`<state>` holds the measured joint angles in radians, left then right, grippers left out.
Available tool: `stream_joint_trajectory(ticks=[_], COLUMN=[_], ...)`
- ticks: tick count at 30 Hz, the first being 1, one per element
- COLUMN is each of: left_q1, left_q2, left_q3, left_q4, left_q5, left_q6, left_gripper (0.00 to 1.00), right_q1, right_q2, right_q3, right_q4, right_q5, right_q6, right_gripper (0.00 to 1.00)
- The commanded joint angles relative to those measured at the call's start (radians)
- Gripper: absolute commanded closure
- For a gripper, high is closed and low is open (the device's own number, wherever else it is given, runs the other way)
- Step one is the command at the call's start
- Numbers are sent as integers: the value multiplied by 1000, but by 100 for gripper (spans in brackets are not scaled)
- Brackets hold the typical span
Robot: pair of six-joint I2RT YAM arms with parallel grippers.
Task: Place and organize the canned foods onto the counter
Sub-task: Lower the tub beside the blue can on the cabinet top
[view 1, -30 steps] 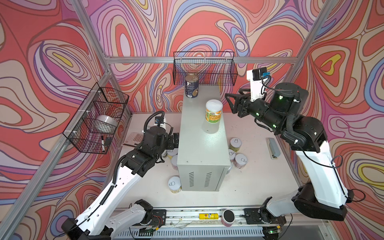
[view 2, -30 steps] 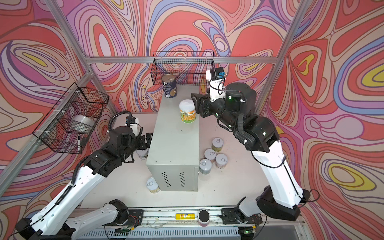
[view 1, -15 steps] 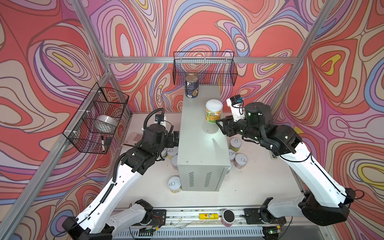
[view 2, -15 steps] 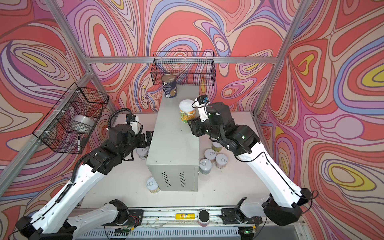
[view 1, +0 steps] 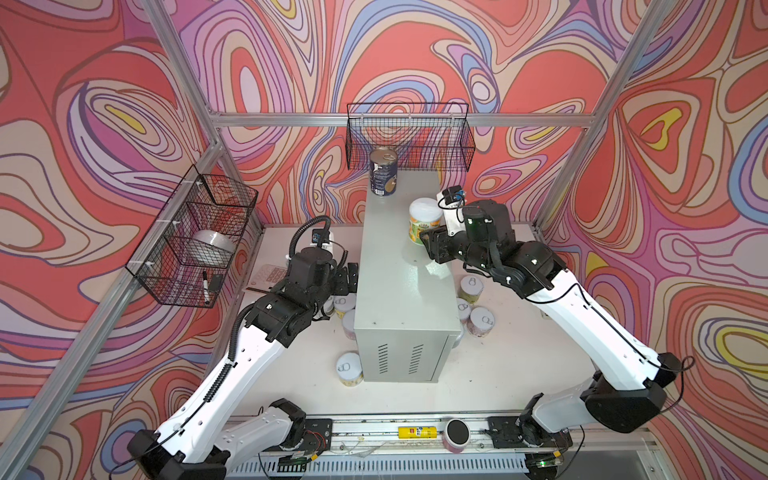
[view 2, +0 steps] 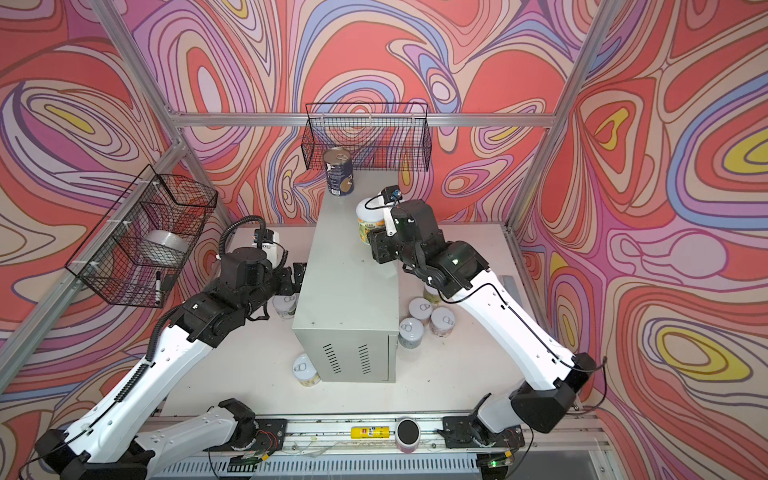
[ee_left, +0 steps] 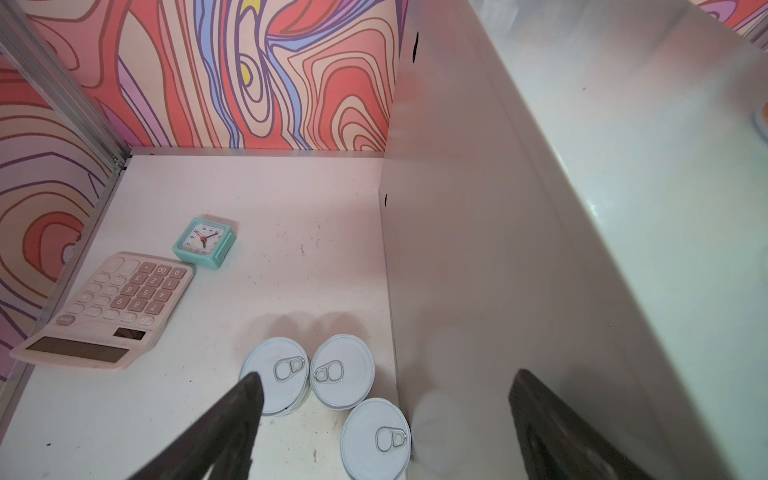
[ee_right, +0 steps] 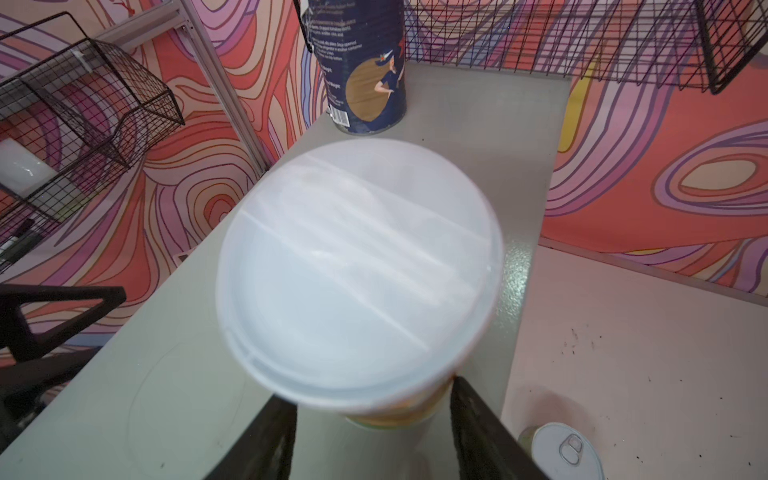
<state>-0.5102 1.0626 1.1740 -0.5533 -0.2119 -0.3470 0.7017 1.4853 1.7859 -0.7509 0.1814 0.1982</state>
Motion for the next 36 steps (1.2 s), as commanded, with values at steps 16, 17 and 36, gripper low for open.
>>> stream_joint_trajectory(ticks=[16,17,36], left_q1=[-7,-7,-8], left_q2=[23,23,45], left_q3=[-30,-30,-28], left_q4=[61,60,57], left_q5=[87,87,96], left_q6=[-18,-17,-15], left_gripper=[7,7,7], right_q1=[-82,-94,-171], right_q2=[195,204,395], right_q3=[172,172,356], right_q4=[107,117,163], right_q5=[86,70,-5], right_q6=[-6,0,7], right_gripper=[46,47,48])
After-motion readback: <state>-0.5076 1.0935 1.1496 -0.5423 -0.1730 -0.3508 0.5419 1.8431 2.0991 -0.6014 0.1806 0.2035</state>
